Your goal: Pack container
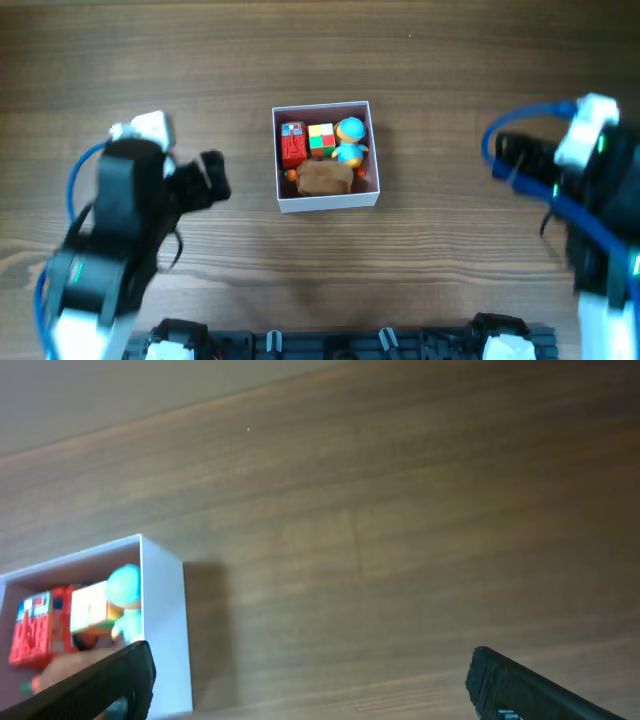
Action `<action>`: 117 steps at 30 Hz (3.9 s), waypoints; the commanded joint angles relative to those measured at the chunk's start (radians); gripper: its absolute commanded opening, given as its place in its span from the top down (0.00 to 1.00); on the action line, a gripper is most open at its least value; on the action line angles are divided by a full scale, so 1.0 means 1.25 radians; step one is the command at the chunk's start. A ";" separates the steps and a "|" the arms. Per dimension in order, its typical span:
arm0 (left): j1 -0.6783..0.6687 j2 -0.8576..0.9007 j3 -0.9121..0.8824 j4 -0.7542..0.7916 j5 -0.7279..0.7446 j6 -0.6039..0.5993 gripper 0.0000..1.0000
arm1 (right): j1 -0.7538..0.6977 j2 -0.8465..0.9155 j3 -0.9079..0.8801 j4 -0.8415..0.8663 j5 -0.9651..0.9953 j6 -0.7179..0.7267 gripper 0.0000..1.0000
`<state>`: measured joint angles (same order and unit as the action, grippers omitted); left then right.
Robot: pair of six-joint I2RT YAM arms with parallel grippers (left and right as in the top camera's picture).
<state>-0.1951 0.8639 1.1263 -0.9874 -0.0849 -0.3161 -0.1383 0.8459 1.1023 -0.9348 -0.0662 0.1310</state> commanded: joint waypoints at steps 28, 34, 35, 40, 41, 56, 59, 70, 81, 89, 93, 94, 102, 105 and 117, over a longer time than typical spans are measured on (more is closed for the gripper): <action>-0.014 -0.450 -0.422 0.261 -0.228 -0.100 0.00 | 0.067 -0.254 -0.231 0.105 -0.007 -0.084 0.00; -0.014 -0.375 -0.490 0.412 -0.224 0.024 0.00 | 0.067 -0.207 -0.253 0.134 0.020 -0.084 0.00; -0.014 -0.365 -0.490 0.420 -0.223 0.032 0.00 | 0.067 -0.197 -0.253 0.134 0.020 -0.084 0.00; -0.014 -0.321 -0.490 0.446 -0.125 0.137 0.00 | 0.067 -0.144 -0.252 0.135 0.023 -0.079 0.00; -0.014 -0.313 -0.490 0.449 -0.124 0.144 0.00 | 0.067 -0.134 -0.252 0.135 0.023 -0.067 0.00; -0.014 -0.309 -0.490 0.435 -0.163 0.164 0.00 | 0.066 -0.119 -0.252 0.125 0.061 -0.061 0.00; -0.014 -0.309 -0.490 0.412 -0.163 0.164 0.00 | 0.066 -0.119 -0.252 0.125 0.061 -0.061 0.00; -0.014 -0.309 -0.490 0.275 -0.163 0.164 0.00 | 0.066 -0.115 -0.252 0.125 0.067 -0.063 0.00; -0.014 -0.309 -0.490 0.253 -0.163 0.164 0.00 | 0.067 -0.204 -0.255 0.129 0.055 -0.066 0.00; -0.014 -0.309 -0.490 0.253 -0.163 0.164 0.00 | 0.129 -0.419 -0.471 0.419 -0.080 -0.094 0.00; -0.014 -0.309 -0.490 0.253 -0.163 0.164 0.00 | 0.149 -0.500 -0.598 0.571 -0.093 -0.023 0.00; -0.014 -0.309 -0.490 0.253 -0.163 0.164 0.00 | 0.151 -0.519 -0.625 0.608 -0.093 -0.012 0.00; -0.014 -0.309 -0.490 0.253 -0.163 0.164 0.00 | 0.159 -0.652 -0.796 0.858 -0.092 0.001 0.00; -0.014 -0.309 -0.490 0.253 -0.163 0.164 0.00 | 0.159 -0.674 -0.839 0.901 -0.086 -0.003 0.00; -0.014 -0.309 -0.490 0.253 -0.163 0.164 0.00 | 0.159 -0.674 -0.878 0.753 -0.034 -0.063 0.00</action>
<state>-0.2081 0.4789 0.5167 -0.6739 -0.2798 -0.1310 0.0566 0.0154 0.0059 -0.0002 -0.1303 0.0666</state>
